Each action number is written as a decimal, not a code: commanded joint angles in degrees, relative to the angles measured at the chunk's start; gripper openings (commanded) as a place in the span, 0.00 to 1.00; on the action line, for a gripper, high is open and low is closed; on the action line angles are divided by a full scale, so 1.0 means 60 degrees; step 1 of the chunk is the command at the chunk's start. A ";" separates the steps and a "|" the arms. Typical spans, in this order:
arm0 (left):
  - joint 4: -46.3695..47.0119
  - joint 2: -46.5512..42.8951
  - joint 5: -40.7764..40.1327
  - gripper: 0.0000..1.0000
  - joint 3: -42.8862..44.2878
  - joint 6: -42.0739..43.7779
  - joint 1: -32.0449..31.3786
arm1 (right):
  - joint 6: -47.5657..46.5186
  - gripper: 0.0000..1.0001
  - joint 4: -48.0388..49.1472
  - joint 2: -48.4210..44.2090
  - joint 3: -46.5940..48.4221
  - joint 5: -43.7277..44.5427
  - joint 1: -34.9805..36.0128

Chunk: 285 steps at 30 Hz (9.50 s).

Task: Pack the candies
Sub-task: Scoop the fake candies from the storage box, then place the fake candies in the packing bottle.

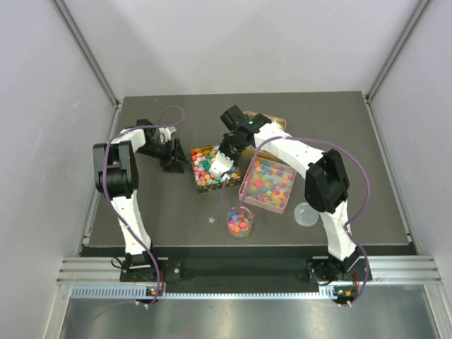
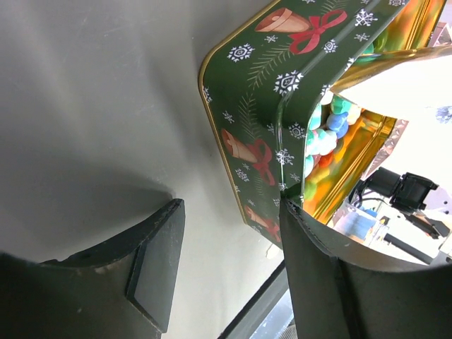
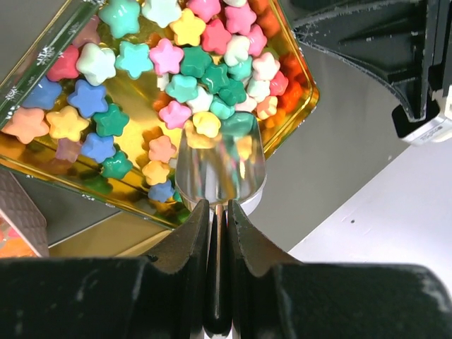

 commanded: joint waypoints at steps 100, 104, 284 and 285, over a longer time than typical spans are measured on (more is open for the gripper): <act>0.0477 -0.1153 0.0529 0.60 -0.0055 -0.0092 -0.0561 | -0.0343 0.00 -0.1174 0.1662 0.0495 0.3404 -0.0646; 0.0536 -0.1227 0.0645 0.60 -0.0070 -0.0122 -0.0561 | 0.0125 0.00 -0.0924 0.1632 0.0553 0.4180 -0.0266; -0.1398 -0.2706 -0.0746 0.69 0.1557 0.1578 0.0684 | 0.7392 0.00 -0.1905 -0.8856 -0.6888 0.4706 0.2210; -0.1253 -0.2866 -0.0746 0.69 0.1397 0.1563 0.0684 | 0.7334 0.00 -0.1919 -0.8827 -0.6888 0.4766 0.2225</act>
